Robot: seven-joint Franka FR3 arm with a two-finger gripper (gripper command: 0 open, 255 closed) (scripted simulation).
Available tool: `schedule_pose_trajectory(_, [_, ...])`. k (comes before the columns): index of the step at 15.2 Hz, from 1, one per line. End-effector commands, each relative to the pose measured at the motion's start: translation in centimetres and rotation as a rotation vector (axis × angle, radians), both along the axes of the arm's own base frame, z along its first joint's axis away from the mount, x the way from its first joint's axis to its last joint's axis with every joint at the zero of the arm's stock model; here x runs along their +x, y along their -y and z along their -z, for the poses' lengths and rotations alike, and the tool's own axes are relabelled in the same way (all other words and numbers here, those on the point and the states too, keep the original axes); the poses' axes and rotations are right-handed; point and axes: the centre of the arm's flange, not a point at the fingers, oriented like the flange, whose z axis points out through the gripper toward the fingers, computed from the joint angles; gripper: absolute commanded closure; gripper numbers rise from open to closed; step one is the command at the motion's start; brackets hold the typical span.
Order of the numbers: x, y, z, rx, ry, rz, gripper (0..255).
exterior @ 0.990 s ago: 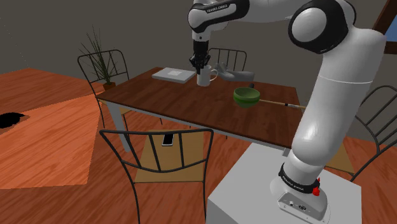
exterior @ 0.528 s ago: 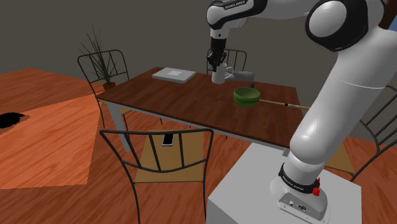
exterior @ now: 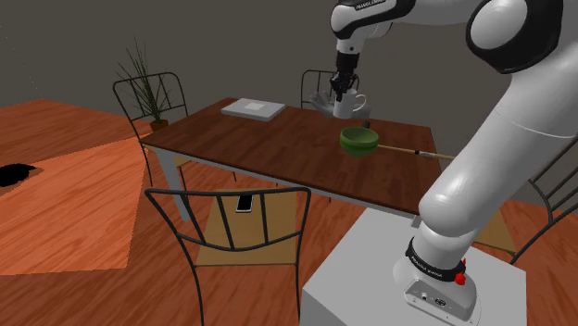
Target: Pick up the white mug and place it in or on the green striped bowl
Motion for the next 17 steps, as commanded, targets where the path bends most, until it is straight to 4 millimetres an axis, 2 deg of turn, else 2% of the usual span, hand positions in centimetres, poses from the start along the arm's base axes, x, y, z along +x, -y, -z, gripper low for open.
schedule_pose_trajectory(1, [-1.5,1.9,-0.3,0.0,0.0,-0.001,255])
schedule_pose_trajectory(8, [-7.3,8.9,-1.1,0.0,0.0,-0.001,255])
schedule_pose_trajectory(17, [-7.3,8.9,3.6,0.0,0.0,-0.001,255])
